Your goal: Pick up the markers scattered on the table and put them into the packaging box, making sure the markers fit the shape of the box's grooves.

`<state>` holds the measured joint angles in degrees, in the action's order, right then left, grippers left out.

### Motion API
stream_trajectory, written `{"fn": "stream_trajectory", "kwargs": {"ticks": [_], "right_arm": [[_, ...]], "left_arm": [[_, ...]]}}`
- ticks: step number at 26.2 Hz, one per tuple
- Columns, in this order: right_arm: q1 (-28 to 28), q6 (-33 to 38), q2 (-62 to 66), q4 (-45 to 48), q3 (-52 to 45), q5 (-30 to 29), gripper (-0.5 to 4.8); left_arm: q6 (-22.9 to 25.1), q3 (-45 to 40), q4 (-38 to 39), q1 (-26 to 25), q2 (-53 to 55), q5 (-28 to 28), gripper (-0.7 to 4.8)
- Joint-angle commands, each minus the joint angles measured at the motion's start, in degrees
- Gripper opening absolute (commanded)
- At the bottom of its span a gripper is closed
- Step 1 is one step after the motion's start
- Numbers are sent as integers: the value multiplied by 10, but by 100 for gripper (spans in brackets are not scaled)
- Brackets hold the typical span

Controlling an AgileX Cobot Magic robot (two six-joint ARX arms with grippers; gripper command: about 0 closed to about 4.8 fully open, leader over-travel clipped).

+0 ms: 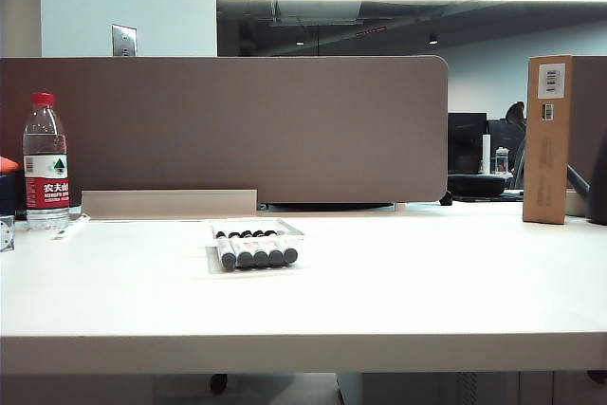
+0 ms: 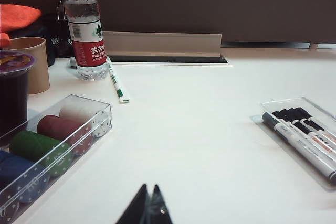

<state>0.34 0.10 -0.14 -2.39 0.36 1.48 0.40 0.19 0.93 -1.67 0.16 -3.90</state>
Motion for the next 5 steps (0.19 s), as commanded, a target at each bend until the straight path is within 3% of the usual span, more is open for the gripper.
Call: {"fn": "stream_trajectory", "kwargs": {"ticks": [1, 5], "right_arm": [[0, -2, 0, 9, -3, -1, -8], [0, -2, 0, 9, -3, -1, -8]], "left_arm": [[0, 3, -5, 0, 0, 0, -5], [0, 3, -5, 0, 0, 0, -5]]}}
